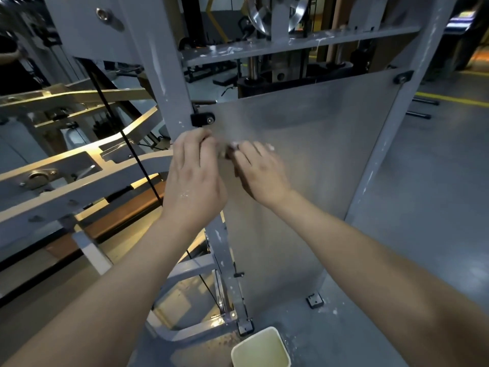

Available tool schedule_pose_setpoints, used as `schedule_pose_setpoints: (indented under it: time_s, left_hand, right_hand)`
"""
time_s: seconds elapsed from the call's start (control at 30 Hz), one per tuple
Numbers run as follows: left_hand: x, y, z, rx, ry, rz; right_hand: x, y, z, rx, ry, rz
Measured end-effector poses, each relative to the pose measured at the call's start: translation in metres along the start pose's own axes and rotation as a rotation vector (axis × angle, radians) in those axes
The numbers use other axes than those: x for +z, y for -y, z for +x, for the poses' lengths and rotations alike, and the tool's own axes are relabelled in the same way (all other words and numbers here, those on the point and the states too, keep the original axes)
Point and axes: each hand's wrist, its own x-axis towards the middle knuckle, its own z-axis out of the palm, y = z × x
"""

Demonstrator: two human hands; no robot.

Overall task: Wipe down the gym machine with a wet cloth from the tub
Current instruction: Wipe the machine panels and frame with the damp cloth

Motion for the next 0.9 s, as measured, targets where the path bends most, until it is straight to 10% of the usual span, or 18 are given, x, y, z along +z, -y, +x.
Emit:
schedule_pose_setpoints:
  time_s: [0.1, 0.33, 0.57, 0.9]
  left_hand:
    - [0.002, -0.006, -0.007, 0.006, 0.03, -0.016]
    - [0.011, -0.007, -0.013, 0.005, 0.095, -0.008]
    - [0.033, -0.012, -0.049, 0.008, 0.263, -0.11]
    - [0.067, -0.043, -0.123, -0.791, 0.66, -0.838]
  right_hand:
    - [-0.012, -0.035, -0.014, -0.076, 0.099, -0.07]
    - [-0.021, -0.065, 0.015, 0.587, -0.157, 0.109]
    - [0.008, -0.005, -0.151, 0.506, 0.529, 0.329]
    - [-0.068, 0.037, -0.177, 1.207, 0.506, 1.075]
